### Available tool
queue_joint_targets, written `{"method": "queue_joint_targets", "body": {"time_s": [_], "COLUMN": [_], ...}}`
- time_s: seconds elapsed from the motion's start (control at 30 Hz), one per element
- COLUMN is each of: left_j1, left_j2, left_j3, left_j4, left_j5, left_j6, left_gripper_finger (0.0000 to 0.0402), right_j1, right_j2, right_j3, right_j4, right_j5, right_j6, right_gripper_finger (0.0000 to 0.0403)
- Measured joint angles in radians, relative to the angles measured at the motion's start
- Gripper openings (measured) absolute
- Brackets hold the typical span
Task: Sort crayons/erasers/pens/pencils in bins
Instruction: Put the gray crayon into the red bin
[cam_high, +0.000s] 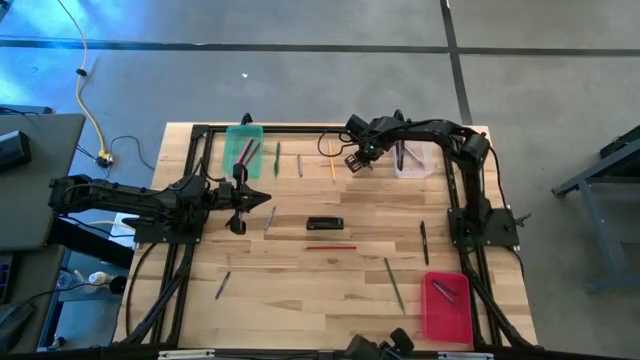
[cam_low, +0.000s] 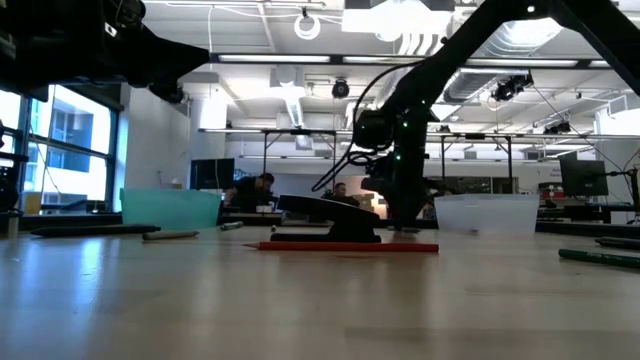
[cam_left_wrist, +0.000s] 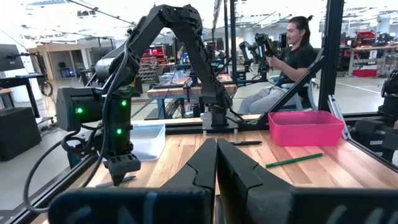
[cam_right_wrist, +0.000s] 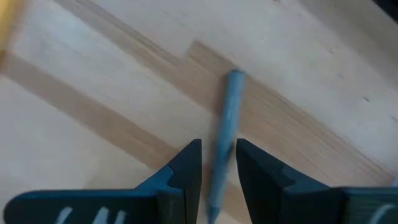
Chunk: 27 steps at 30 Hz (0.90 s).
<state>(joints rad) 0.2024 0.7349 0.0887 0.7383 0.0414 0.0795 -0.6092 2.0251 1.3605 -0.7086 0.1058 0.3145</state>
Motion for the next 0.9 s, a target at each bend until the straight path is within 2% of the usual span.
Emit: {"method": "queue_joint_targets", "body": {"time_s": [0.3, 0.67, 0.9], "left_j1": [0.000, 0.000, 0.000], "left_j2": [0.000, 0.000, 0.000], "left_j3": [0.000, 0.000, 0.000], "left_j4": [0.000, 0.000, 0.000], "left_j5": [0.000, 0.015, 0.015], "left_j6": [0.002, -0.018, -0.017], "left_gripper_finger": [0.0003, 0.0003, 0.0003], "right_j1": [-0.006, -0.006, -0.006], "right_j2": [-0.005, -0.004, -0.003], "right_j3": [-0.028, -0.028, -0.027], "right_j4": [0.053, 0.058, 0.054], "right_j5": [-0.007, -0.012, -0.012], "right_j6": [-0.001, -0.001, -0.005], "right_gripper_finger": [0.0098, 0.0017, 0.0012]}}
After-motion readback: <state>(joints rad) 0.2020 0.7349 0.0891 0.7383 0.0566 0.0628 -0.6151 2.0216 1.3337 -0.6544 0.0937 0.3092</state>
